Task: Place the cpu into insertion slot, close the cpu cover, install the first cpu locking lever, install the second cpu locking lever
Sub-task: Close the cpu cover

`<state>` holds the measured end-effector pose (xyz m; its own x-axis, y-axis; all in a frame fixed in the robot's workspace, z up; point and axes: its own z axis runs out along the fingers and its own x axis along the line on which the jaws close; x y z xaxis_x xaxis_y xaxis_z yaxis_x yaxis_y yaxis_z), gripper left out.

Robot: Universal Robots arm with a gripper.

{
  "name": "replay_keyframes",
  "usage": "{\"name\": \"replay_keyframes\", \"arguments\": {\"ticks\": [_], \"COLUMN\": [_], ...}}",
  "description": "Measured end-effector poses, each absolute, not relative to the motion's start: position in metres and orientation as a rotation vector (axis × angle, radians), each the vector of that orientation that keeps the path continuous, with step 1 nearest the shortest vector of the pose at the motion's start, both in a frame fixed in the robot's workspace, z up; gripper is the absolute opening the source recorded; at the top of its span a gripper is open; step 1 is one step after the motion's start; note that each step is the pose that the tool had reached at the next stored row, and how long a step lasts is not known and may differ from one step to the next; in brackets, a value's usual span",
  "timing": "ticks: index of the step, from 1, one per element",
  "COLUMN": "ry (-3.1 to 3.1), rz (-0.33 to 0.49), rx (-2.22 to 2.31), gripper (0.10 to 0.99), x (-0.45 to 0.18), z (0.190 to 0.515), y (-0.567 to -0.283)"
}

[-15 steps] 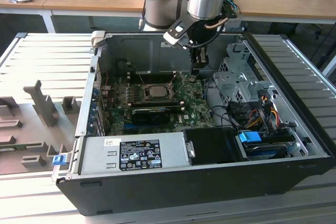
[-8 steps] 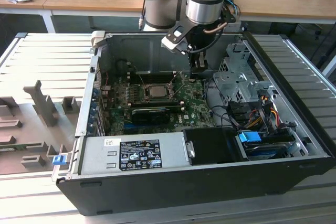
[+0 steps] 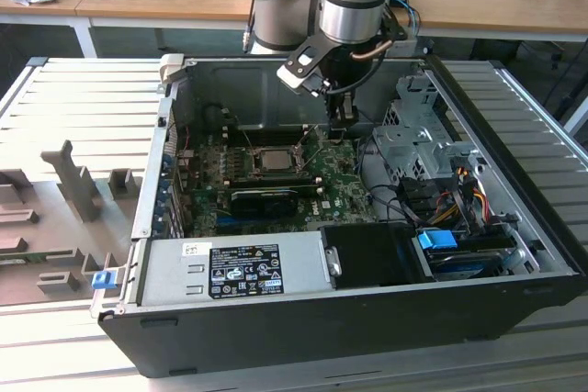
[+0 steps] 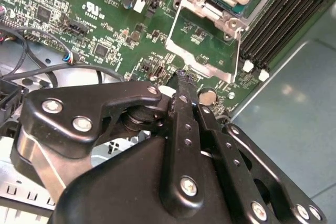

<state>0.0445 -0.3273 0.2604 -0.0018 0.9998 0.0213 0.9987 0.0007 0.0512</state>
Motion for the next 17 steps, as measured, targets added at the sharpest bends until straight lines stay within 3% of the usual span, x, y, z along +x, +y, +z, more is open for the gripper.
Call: {"name": "replay_keyframes", "arguments": {"ticks": [17], "ry": [2.211], "rz": [0.080], "rx": [2.201], "gripper": [0.106], "x": [0.008], "z": [0.260], "y": [-0.327]}}
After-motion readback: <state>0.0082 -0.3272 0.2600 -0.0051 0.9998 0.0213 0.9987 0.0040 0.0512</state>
